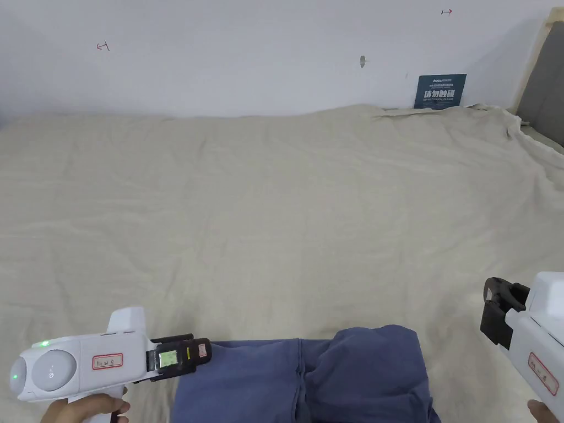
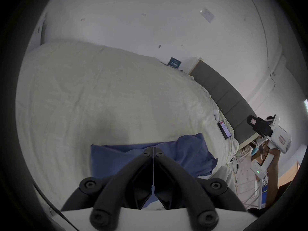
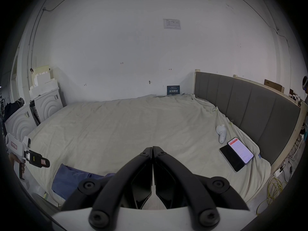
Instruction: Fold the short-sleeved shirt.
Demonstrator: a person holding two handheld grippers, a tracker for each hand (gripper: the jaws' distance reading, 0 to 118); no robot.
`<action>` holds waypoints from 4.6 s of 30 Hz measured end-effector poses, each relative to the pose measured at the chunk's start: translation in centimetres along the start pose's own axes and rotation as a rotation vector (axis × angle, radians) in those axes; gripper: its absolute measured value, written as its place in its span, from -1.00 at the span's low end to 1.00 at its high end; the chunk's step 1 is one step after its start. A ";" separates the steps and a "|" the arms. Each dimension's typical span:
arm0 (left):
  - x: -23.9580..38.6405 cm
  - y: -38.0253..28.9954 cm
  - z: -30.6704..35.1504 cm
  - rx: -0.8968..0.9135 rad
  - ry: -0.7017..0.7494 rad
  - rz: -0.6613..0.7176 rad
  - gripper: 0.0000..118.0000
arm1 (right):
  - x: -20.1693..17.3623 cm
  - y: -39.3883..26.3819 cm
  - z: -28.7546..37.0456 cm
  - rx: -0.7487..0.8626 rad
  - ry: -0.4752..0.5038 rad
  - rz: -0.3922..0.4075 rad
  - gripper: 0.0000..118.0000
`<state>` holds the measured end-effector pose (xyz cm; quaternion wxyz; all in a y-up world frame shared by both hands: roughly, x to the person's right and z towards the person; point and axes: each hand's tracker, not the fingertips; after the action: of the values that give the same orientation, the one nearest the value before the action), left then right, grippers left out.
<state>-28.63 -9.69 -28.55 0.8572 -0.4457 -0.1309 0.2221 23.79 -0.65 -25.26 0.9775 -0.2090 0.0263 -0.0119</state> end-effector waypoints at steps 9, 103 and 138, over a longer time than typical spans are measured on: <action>-4.9 -2.0 -4.0 -0.100 -0.049 0.114 0.70 | -0.4 -0.4 -0.3 -0.021 -0.004 0.011 -1.00; 15.5 1.1 -5.0 0.099 0.056 -0.247 0.93 | 0.1 0.2 0.7 -0.006 0.005 0.012 -1.00; 19.3 -10.8 -17.5 0.119 0.097 -0.384 -1.00 | 2.8 -1.4 0.8 -0.048 -0.055 -0.025 -1.00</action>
<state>-1.63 -17.90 -29.12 0.9139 -0.3715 -0.1588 0.0401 26.65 -1.76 -24.12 0.9724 -0.2328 -0.0028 -0.0177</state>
